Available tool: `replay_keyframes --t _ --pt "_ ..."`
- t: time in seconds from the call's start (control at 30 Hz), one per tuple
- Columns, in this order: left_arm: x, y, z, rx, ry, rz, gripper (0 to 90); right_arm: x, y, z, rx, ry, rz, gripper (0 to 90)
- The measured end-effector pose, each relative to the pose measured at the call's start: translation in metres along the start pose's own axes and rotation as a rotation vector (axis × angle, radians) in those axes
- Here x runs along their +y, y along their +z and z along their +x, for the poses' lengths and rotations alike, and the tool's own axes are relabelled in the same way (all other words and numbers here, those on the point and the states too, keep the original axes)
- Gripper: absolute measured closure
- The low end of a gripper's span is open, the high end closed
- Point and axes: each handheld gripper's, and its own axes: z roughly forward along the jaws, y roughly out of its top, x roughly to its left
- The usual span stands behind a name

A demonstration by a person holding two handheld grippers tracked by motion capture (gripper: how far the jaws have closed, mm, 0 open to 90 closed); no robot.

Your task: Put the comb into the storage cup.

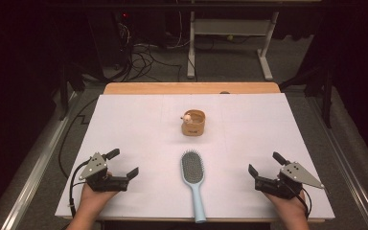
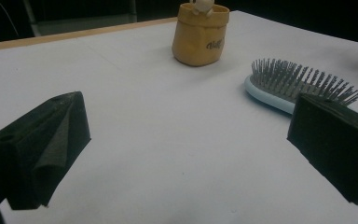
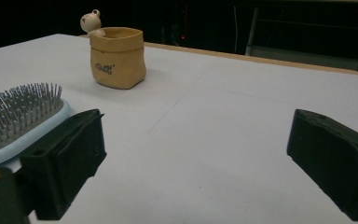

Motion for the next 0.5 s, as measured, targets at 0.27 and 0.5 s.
replay_keyframes --t 0.27,0.5 --pt "0.0003 0.0010 -0.0019 -0.004 0.009 0.003 0.4 0.0011 -0.0016 0.0005 0.020 0.016 0.016 31.4" --pt "0.0003 0.0014 -0.0030 -0.005 0.014 -0.002 0.4 0.0020 -0.0002 0.0022 0.051 0.027 0.040 51.3"
